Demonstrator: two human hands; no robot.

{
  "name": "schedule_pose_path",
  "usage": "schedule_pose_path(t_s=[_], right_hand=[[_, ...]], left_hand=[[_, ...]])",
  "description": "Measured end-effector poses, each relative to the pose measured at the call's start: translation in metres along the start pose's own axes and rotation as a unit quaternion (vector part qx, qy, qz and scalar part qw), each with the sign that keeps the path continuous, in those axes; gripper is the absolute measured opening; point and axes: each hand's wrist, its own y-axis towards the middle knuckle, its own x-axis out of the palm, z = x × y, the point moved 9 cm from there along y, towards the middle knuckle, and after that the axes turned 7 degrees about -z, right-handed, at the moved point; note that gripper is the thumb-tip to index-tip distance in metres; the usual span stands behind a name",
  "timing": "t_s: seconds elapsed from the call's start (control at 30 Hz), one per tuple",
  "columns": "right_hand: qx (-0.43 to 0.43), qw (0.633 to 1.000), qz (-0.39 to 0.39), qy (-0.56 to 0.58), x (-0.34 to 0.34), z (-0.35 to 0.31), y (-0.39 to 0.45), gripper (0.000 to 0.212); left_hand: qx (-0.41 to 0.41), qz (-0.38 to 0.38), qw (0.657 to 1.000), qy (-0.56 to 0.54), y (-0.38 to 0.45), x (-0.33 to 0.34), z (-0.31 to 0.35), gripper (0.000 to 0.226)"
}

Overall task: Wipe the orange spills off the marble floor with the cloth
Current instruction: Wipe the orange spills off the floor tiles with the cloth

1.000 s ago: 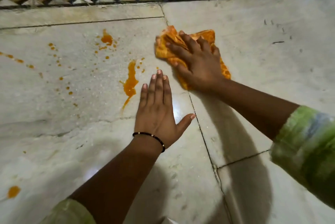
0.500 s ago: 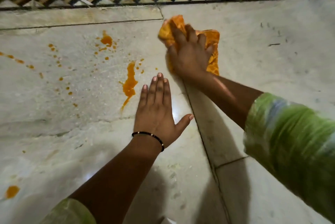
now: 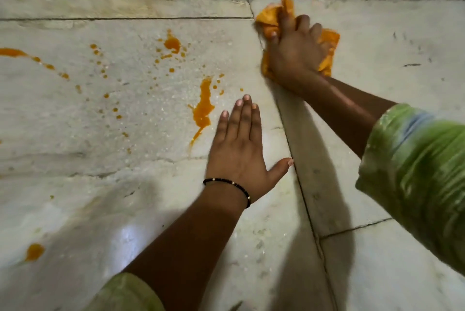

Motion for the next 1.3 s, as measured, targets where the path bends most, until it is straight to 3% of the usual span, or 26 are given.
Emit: schedule_pose_path(t_s=[0.1,0.2,0.3,0.4,0.53,0.73,0.87,0.93,1.0,1.07,1.2,1.3], right_hand=[[-0.167,0.986,-0.001,-0.01,0.004,-0.037,-0.045,0.049],[-0.233,0.972,0.013,0.0,-0.003,-0.004,-0.089,0.047],[-0.245,0.969,0.007,0.0,-0.008,0.037,-0.104,0.05],[-0.21,0.977,-0.005,-0.018,-0.008,0.054,-0.083,0.059],[-0.136,0.989,-0.047,-0.021,-0.001,0.024,-0.064,0.063],[-0.26,0.964,-0.041,-0.026,0.004,-0.025,-0.148,0.058],[-0.406,0.911,-0.072,-0.033,0.004,-0.004,-0.168,0.051],[-0.37,0.927,-0.061,-0.031,0.003,0.005,-0.134,0.052],[-0.245,0.969,-0.036,-0.019,0.002,-0.001,-0.09,0.057],[-0.173,0.983,-0.058,-0.015,0.009,-0.033,-0.069,0.058],[-0.266,0.961,-0.075,-0.022,0.018,-0.102,-0.112,0.054],[-0.36,0.931,-0.066,-0.009,0.011,-0.084,-0.159,0.053]], left_hand=[[-0.013,-0.019,1.0,0.007,-0.001,-0.001,-0.005,0.104],[-0.025,-0.036,0.999,0.017,0.002,0.0,-0.006,0.105],[-0.02,-0.037,0.999,0.007,-0.009,-0.003,-0.005,0.103],[-0.026,0.013,0.999,-0.027,-0.064,-0.014,-0.019,0.103],[-0.116,0.013,0.993,0.008,-0.139,-0.008,-0.076,0.106],[-0.135,0.003,0.99,0.04,-0.118,-0.023,-0.103,0.107],[-0.143,0.002,0.989,0.042,-0.11,-0.016,-0.109,0.107],[-0.144,0.006,0.989,0.032,-0.11,-0.016,-0.109,0.108],[-0.145,0.002,0.989,0.028,-0.11,-0.016,-0.109,0.108],[-0.147,-0.004,0.989,0.028,-0.109,-0.016,-0.109,0.107],[-0.15,-0.004,0.988,0.027,-0.109,-0.017,-0.11,0.107],[-0.149,-0.001,0.989,0.022,-0.109,-0.018,-0.11,0.107]])
